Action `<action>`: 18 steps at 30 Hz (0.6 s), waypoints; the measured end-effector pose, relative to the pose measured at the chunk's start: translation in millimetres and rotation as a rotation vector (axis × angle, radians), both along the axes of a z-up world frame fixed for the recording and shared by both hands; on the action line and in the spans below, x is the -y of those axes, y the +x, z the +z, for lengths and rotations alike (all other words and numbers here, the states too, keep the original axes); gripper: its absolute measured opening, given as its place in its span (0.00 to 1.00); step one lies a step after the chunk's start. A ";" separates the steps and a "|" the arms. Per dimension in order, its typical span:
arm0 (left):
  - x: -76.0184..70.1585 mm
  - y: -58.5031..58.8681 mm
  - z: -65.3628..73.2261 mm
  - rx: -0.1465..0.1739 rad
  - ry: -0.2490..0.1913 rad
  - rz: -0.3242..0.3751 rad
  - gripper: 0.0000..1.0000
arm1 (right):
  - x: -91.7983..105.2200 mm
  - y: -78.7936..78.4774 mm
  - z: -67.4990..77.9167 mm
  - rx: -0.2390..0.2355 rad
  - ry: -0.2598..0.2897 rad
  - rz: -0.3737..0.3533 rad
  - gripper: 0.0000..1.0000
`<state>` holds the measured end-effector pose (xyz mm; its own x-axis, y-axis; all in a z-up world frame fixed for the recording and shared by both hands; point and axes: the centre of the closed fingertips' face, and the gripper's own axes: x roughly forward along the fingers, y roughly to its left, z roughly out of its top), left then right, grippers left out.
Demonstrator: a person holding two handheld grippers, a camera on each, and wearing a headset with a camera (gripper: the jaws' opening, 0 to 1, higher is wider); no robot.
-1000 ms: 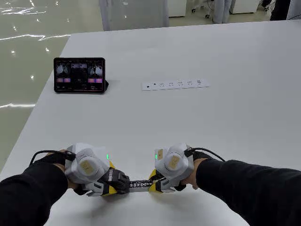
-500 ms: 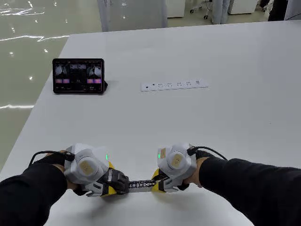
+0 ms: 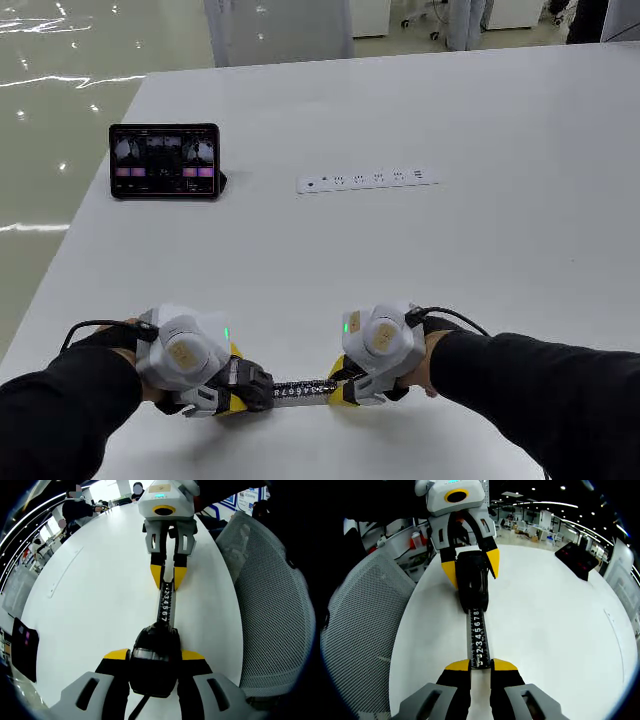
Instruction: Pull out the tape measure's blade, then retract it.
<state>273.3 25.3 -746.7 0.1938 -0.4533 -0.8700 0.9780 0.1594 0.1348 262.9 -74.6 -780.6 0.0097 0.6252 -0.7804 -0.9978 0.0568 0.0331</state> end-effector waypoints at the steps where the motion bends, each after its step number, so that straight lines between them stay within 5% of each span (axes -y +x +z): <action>1: 0.0 0.0 -0.1 0.000 0.000 -0.001 0.31 | 1.0 0.0 0.2 0.000 0.000 -0.001 0.10; 18: 1.0 0.1 0.0 0.004 -0.001 -0.001 0.31 | 17.0 1.5 -1.4 -0.001 -0.015 -0.018 0.10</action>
